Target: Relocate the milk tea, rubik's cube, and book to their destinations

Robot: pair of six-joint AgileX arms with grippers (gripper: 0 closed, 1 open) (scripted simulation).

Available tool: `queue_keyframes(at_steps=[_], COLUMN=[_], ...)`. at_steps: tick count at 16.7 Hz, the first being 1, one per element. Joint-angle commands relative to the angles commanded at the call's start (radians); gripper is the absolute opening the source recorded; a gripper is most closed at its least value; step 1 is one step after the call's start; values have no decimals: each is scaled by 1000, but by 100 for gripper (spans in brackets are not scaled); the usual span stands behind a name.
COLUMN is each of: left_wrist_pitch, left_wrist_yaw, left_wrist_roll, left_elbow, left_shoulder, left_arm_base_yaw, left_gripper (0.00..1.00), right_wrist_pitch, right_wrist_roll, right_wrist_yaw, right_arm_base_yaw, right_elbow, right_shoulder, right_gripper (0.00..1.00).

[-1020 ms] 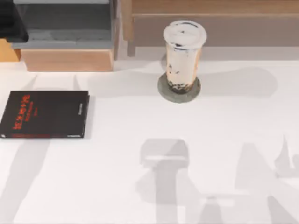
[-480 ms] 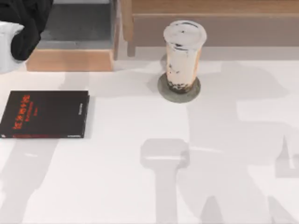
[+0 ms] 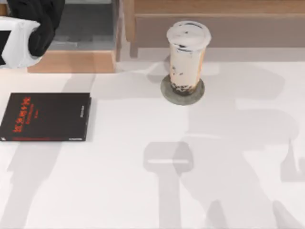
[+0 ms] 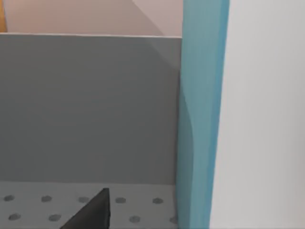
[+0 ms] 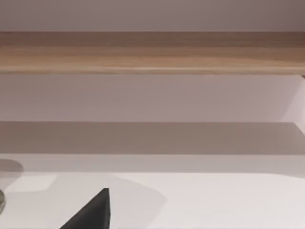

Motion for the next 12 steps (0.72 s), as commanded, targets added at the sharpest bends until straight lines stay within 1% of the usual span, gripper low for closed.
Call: queue_keyframes(at_steps=[3, 12], left_wrist_pitch=[-5, -45], left_wrist_yaw=[4, 17], left_wrist_roll=[0, -1], left_elbow=[10, 147], left_shoulder=[8, 102], left_arm_base_yaw=[6, 16], left_gripper=[100, 100], right_wrist_pitch=[0, 0], right_wrist_roll=[0, 0], right_wrist_yaw=[0, 0], right_arm_base_yaw=[0, 0], right_elbow=[0, 0], right_shoulder=[0, 0], right_gripper=[100, 100])
